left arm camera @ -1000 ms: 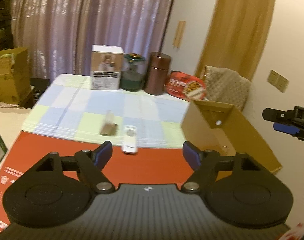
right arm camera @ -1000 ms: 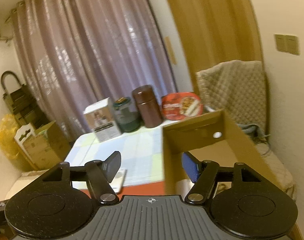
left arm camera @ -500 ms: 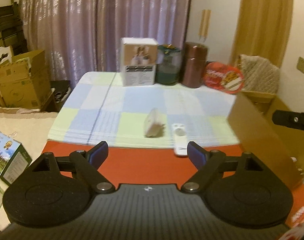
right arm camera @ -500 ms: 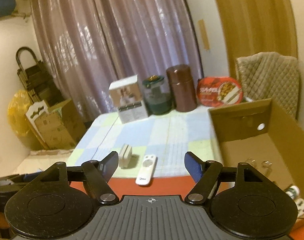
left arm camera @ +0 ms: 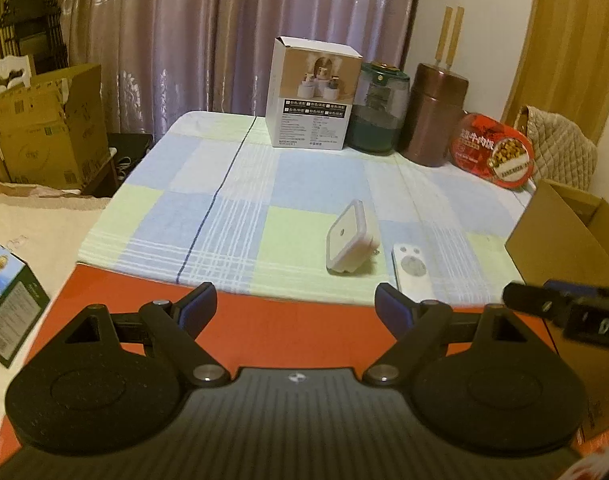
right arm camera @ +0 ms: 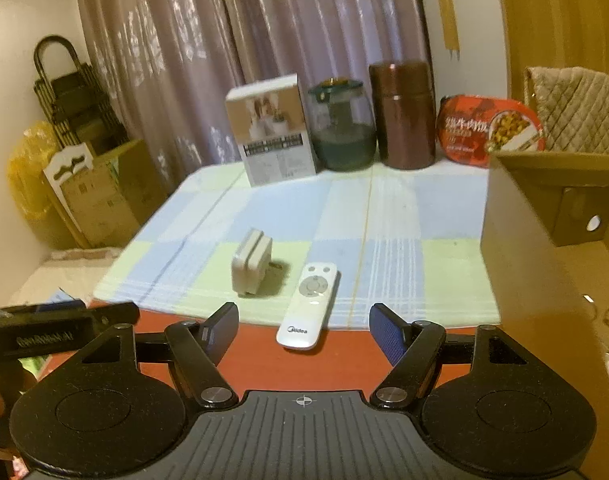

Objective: Organize rigid objects
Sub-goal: 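Move both open tools back over the mat toward the remaining white items, then grasp the white Midea remote with the right tool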

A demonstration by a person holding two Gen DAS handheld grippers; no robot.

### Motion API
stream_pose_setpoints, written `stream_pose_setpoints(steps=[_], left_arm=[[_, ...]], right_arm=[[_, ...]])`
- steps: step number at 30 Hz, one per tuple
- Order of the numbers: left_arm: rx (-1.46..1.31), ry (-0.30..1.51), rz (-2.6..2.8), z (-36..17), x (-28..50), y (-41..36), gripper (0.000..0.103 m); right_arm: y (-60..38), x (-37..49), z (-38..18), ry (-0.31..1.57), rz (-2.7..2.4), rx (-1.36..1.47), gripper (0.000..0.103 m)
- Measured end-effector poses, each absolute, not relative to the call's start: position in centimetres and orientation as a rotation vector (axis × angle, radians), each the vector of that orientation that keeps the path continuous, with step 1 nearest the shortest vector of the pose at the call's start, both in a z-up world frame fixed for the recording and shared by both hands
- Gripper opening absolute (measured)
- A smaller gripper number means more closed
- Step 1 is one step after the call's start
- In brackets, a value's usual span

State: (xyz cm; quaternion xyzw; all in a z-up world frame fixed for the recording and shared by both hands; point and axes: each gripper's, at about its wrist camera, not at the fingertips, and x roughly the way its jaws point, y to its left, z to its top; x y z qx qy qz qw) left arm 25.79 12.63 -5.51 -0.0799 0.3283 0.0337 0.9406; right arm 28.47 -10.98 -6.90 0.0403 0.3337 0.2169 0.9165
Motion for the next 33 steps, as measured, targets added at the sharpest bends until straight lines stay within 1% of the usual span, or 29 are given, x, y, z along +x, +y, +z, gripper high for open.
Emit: stream_pose_setpoints(steps=[3,9,18,22,26,31,33], left_arm=[[-0.195,0.682,0.065,-6.4,27.4,13.2,0.083],[-0.139,0.704,0.057,-7.5,30.0,13.2,0.083],[-0.156,0.716,0.051,-8.9,32.0,13.3,0.083],[-0.169,0.732,0.054,-9.6,32.8,13.6,0.083],[-0.181,0.733,0.048,-9.8,33.1,13.8,0.083],[-0.182,0.736,0.048,-9.8,33.1,13.8,0.083],[-0.185,0.739,0.048,-9.9,33.2,13.8,0.083]], right_arm=[[-10.3,29.6,-7.9,0.691,0.446,0.074,0.070],[-9.0,32.3,-10.6,0.734,0.442,0.106,0.070],[-7.5,34.9,-13.9,0.744,0.437,0.062,0.068],[-6.2,35.5,-14.3,0.724,0.456,0.025,0.062],[-5.3,36.1,-15.1,0.731,0.444,-0.004,0.053],[-4.3,36.0,-16.0,0.719,0.449,-0.093,0.053],[-4.3,35.7,-16.1,0.708,0.443,-0.126,0.048]])
